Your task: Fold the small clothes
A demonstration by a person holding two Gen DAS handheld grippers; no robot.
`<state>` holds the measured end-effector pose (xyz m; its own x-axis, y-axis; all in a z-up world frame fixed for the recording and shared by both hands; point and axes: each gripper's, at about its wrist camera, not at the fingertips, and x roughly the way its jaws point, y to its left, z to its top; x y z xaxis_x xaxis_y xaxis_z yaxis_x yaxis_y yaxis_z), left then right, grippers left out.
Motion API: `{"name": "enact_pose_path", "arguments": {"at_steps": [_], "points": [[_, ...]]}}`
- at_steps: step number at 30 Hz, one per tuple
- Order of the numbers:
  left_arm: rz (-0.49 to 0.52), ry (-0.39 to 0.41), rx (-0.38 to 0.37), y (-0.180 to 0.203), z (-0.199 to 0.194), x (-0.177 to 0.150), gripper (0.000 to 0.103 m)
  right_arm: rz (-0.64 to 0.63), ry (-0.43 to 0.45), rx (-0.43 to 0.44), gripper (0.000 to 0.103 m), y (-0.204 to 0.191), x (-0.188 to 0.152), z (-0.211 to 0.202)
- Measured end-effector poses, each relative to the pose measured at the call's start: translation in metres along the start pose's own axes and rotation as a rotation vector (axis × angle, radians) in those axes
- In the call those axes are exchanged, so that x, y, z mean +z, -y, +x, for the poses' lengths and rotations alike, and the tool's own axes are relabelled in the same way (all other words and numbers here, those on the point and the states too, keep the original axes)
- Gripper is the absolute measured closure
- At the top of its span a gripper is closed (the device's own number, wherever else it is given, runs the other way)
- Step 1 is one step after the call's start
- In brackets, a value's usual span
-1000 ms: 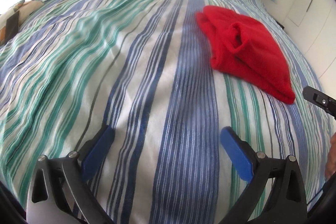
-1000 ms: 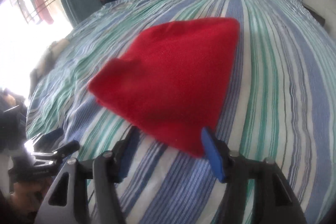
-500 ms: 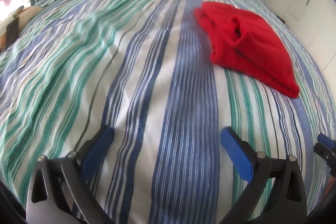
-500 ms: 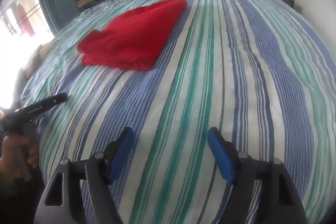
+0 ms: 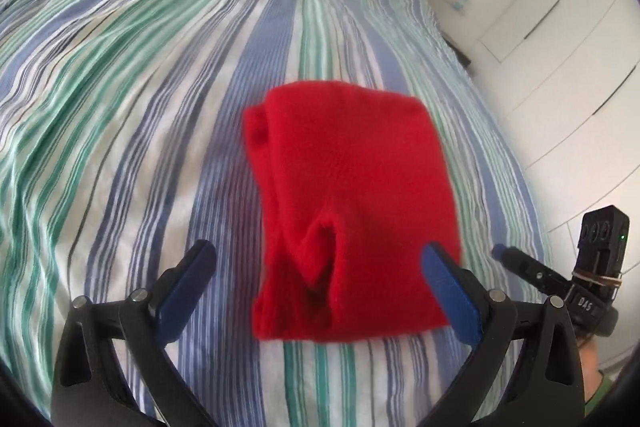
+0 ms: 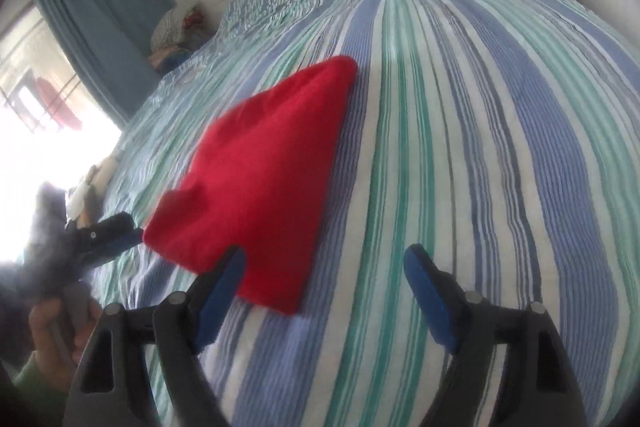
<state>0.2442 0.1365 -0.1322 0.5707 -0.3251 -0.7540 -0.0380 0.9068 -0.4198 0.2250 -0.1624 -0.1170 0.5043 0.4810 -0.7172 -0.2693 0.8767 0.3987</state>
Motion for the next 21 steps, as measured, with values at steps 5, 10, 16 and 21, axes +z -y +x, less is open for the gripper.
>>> {"name": "enact_pose_path", "arguments": {"at_steps": [5, 10, 16, 21], "points": [[-0.002, -0.115, 0.077, -0.014, 0.052, 0.02, 0.001, 0.02, -0.059, 0.077, 0.018, -0.007, 0.044, 0.056], [0.02, -0.143, -0.01, -0.003, 0.068, 0.018, 0.04, 0.1, -0.15, 0.117, 0.031, -0.005, 0.041, 0.119], [0.027, -0.113, -0.062, 0.02, 0.041, 0.038, 0.08, -0.153, -0.068, -0.03, 0.074, -0.061, 0.048, 0.1], [0.111, 0.03, -0.146, 0.065, -0.023, 0.075, 0.08, -0.196, 0.089, 0.02, 0.076, -0.082, 0.097, 0.034]]}}
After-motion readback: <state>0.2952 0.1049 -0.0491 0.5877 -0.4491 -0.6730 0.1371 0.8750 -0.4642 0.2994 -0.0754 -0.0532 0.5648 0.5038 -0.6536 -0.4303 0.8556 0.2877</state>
